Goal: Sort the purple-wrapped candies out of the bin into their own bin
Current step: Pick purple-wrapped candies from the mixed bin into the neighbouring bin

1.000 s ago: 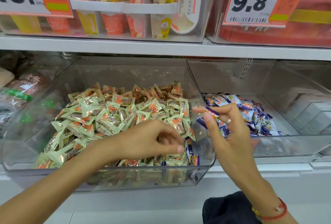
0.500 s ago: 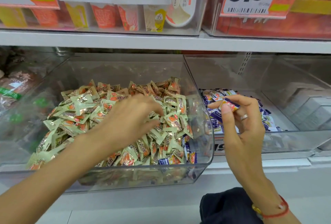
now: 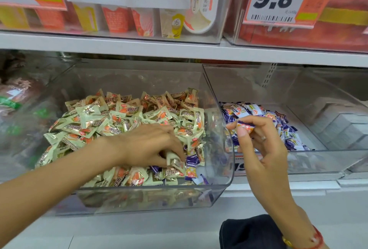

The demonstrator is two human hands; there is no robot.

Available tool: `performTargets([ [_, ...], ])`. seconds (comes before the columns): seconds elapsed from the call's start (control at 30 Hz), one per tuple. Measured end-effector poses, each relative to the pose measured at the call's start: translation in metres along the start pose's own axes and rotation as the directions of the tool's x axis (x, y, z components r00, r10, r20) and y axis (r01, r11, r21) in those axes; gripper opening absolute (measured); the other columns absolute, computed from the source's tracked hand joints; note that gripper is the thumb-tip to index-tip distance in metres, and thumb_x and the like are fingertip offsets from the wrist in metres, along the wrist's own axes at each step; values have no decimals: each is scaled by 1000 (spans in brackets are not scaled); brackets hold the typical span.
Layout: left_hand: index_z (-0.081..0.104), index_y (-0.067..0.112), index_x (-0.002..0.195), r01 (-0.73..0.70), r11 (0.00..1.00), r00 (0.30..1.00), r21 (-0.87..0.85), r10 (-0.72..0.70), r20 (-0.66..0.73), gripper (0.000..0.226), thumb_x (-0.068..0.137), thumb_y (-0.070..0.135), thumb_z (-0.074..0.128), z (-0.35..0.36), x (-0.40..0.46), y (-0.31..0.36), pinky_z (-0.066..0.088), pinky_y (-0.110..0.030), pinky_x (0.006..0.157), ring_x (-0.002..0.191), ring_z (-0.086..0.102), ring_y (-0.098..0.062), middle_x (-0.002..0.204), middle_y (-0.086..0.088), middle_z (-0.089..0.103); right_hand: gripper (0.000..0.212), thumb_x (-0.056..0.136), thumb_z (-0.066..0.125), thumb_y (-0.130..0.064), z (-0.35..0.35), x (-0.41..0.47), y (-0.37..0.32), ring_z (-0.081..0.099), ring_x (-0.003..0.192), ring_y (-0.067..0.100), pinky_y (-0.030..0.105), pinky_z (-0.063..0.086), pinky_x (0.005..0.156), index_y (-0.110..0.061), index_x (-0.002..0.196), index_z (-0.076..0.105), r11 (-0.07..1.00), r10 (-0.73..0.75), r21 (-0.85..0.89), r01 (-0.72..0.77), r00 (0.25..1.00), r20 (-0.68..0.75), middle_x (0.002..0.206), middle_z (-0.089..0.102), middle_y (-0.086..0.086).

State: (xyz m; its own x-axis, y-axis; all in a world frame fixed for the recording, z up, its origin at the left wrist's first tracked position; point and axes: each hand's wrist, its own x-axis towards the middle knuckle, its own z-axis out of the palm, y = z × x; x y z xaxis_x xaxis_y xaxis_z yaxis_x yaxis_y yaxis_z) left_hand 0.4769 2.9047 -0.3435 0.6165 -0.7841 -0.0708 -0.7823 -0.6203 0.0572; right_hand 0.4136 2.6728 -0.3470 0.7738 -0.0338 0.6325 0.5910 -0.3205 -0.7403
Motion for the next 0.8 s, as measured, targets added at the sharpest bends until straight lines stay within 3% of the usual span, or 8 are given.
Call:
performTargets([
  [0.1, 57, 49, 118, 83, 996, 996, -26, -84, -36, 45, 85, 19, 58, -7, -28, -14, 26, -7, 84, 103, 35, 13, 121, 39, 48, 8, 95, 50, -30, -3, 1, 0, 64, 93, 10, 21, 50, 79, -32, 101, 55, 1000, -8, -28, 8, 999, 31, 98, 66, -17],
  [0.17, 57, 51, 118, 110, 994, 993, -10, -111, -49, 46, 85, 19, 58, -8, -44, -18, 32, -12, 88, 106, 34, 12, 124, 41, 44, 10, 95, 52, -26, -3, 3, 0, 64, 91, 11, 20, 49, 78, -33, 102, 56, 998, -9, -60, 12, 999, 45, 98, 65, -17],
  [0.27, 53, 53, 122, 150, 988, 988, 46, -149, -36, 33, 91, 47, 48, -12, -62, -25, 36, -17, 92, 114, 28, 12, 135, 41, 33, 9, 95, 51, -32, -5, 10, -2, 62, 89, 10, 19, 47, 75, -32, 103, 57, 991, -38, -125, 50, 994, 98, 98, 64, -17],
  [0.33, 54, 54, 118, 197, 979, 980, 48, -195, -39, 43, 86, 72, 30, -17, -72, -33, 29, -15, 95, 116, 22, 18, 137, 42, 25, 13, 94, 47, -36, -7, 13, -6, 63, 89, 10, 20, 47, 75, -32, 103, 56, 986, -49, -154, 69, 990, 129, 96, 65, -17],
  [0.47, 60, 50, 109, 302, 930, 937, -209, -330, -111, 57, 74, 82, 29, -22, -80, -36, 28, -24, 106, 120, 24, 19, 138, 37, 35, 17, 96, 40, -39, -10, 22, -18, 61, 85, 11, 22, 45, 71, -38, 106, 54, 963, -67, -241, 118, 976, 209, 92, 62, -14],
  [0.6, 67, 42, 103, 379, 873, 839, -308, -464, -283, 63, 70, 85, 36, -24, -78, -18, 35, -27, 97, 112, 35, 13, 122, 34, 48, 21, 102, 34, -32, 6, 33, -31, 49, 65, 10, 22, 35, 58, -41, 109, 52, 943, -4, -302, 141, 911, 413, 74, 51, -9],
  [0.73, 66, 42, 110, 574, 763, 653, -297, -645, -397, 40, 74, 60, 64, -38, -79, -9, 47, -27, 70, 86, 59, -4, 96, 18, 65, 23, 101, 37, -30, 27, 42, -34, 50, 83, -2, 25, 36, 68, -36, 118, 51, 867, -19, -404, 292, 829, 558, 90, 61, -15],
  [0.8, 62, 40, 117, 716, 672, 560, -189, -714, -420, 39, 80, 50, 68, -42, -87, -12, 51, -32, 70, 89, 64, -14, 94, 10, 70, 24, 100, 42, -31, 31, 47, -28, 52, 82, -1, 30, 38, 68, -37, 123, 50, 812, -6, -463, 354, 800, 600, 94, 63, -12],
])
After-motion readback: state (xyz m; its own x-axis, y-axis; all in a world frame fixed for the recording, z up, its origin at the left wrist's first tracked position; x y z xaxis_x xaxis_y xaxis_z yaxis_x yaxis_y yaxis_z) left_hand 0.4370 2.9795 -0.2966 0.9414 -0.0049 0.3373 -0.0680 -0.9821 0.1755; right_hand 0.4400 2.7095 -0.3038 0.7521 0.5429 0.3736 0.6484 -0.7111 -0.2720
